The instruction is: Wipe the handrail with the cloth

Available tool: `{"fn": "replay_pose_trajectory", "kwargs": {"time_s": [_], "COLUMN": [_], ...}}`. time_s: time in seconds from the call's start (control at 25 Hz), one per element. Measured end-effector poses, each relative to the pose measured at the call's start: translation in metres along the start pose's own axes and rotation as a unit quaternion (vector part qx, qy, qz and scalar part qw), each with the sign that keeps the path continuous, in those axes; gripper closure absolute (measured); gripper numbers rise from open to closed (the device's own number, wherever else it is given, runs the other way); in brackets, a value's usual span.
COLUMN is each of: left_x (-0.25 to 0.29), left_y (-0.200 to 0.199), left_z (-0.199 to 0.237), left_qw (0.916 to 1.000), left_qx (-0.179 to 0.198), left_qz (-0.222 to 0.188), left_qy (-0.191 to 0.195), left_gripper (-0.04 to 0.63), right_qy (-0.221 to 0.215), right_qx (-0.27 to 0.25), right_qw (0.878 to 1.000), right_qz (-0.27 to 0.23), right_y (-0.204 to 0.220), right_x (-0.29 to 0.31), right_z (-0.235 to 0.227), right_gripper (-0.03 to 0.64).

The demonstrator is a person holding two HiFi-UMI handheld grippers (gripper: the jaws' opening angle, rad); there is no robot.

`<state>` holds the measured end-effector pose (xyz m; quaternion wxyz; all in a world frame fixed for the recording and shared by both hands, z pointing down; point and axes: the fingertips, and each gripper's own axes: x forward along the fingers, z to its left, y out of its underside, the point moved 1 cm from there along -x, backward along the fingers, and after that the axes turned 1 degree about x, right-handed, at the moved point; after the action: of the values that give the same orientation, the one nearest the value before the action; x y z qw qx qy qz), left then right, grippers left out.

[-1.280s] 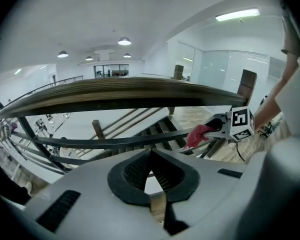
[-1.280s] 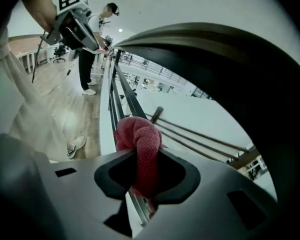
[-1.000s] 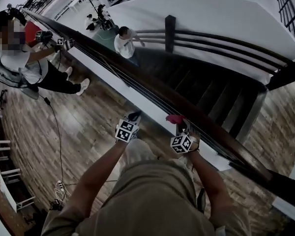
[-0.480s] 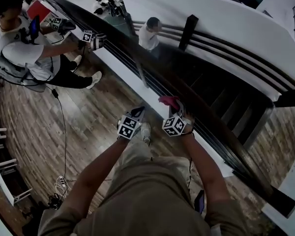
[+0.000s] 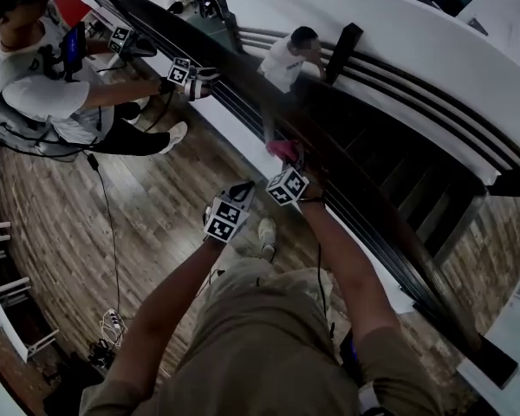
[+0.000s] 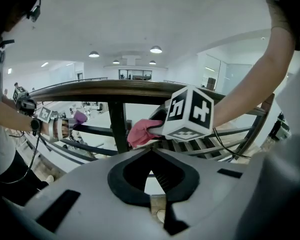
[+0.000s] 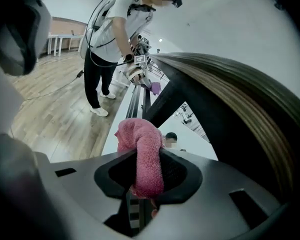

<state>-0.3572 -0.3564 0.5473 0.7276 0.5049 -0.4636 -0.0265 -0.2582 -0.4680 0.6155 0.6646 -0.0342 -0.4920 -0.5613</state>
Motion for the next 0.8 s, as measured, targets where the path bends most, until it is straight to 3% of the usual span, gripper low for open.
{"fn": "replay_pose_trajectory", "kwargs": {"time_s": [0.24, 0.44, 0.8], "left_x": [-0.019, -0.024, -0.020], "left_y": [0.011, 0.034, 0.055], "left_z": [0.044, 0.044, 0.017], "left_qw": [0.9997, 0.9991, 0.9990], "left_qx": [-0.024, -0.038, -0.042], "left_qz": [0.004, 0.006, 0.012], "left_qy": [-0.002, -0.017, -0.005], "left_gripper": [0.578, 0.578, 0.578], "right_qy": [0.030, 0.024, 0.040], "right_qx": [-0.067, -0.058, -0.071], "right_qw": [0.996, 0.994, 0.994], "right_qz": [0.041, 0.091, 0.074], "right_y": [-0.056, -0.024, 0.037], "right_x": [0.067, 0.101, 0.060], "right_z": [0.002, 0.009, 0.011], "right_gripper": [0.512, 0.512, 0.512]}}
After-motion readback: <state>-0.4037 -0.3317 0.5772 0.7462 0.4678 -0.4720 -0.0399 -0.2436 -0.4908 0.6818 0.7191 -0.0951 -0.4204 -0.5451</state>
